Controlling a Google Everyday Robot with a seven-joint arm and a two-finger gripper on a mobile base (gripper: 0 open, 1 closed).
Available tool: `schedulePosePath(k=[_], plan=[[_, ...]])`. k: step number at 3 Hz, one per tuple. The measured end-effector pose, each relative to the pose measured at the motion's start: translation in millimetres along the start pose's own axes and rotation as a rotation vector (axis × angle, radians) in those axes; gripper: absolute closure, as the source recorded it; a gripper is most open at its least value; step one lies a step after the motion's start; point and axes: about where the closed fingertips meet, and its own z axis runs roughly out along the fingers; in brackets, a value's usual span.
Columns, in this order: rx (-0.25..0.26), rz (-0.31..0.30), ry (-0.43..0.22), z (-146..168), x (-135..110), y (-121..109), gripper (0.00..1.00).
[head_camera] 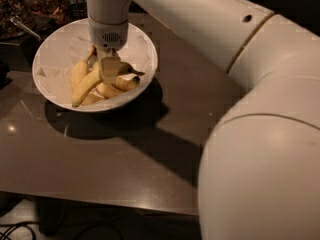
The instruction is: Pick banana from white bowl
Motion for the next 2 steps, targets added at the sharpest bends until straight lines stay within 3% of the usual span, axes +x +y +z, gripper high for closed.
schedulePosePath(k=[2], plan=[[0.081,-0.06,-0.039,-60.8,10.0,46.2,1.0]])
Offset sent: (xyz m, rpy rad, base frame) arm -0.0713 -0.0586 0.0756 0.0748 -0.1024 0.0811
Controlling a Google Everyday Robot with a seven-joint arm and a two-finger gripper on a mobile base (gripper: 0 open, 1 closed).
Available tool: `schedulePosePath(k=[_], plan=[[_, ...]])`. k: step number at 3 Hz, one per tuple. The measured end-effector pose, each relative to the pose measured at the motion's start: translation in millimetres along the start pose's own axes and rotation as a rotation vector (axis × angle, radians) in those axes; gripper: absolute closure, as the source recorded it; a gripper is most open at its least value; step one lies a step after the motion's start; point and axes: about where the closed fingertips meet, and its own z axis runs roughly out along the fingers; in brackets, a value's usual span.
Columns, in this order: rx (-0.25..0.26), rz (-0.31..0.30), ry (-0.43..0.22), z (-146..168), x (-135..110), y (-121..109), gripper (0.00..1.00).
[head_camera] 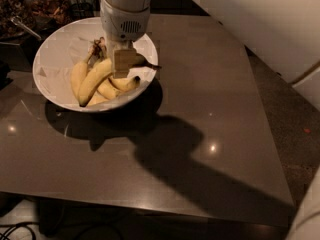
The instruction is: Pick banana from white bowl
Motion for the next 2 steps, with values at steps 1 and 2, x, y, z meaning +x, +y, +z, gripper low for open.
schedulePosePath(k=[1,2], plan=[[0.015,-0.02,-0.024,-17.4,1.5,26.2,1.0],[0.051,0.018,-0.069,-32.2,3.9,88.5,1.0]])
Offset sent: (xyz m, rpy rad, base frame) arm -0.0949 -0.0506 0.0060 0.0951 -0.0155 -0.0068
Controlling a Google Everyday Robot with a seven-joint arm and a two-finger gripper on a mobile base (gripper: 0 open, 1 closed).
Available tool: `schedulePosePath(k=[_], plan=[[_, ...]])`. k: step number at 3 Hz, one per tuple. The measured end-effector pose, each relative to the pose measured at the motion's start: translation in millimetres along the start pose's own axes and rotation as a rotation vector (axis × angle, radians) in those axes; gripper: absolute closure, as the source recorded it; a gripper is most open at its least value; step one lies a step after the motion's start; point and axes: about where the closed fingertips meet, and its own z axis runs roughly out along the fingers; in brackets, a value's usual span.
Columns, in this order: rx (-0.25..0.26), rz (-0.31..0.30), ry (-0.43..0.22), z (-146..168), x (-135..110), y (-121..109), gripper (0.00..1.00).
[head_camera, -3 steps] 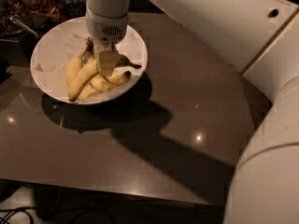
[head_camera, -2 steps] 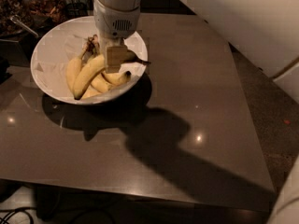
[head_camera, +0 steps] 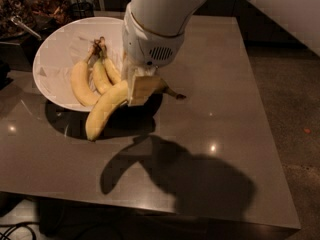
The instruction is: Pick banana from white bowl
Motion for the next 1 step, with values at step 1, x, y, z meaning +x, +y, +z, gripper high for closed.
schedulePosePath(k=[1], plan=[[-0.003,0.005,0.003,1.0,2.1,3.6,1.0]])
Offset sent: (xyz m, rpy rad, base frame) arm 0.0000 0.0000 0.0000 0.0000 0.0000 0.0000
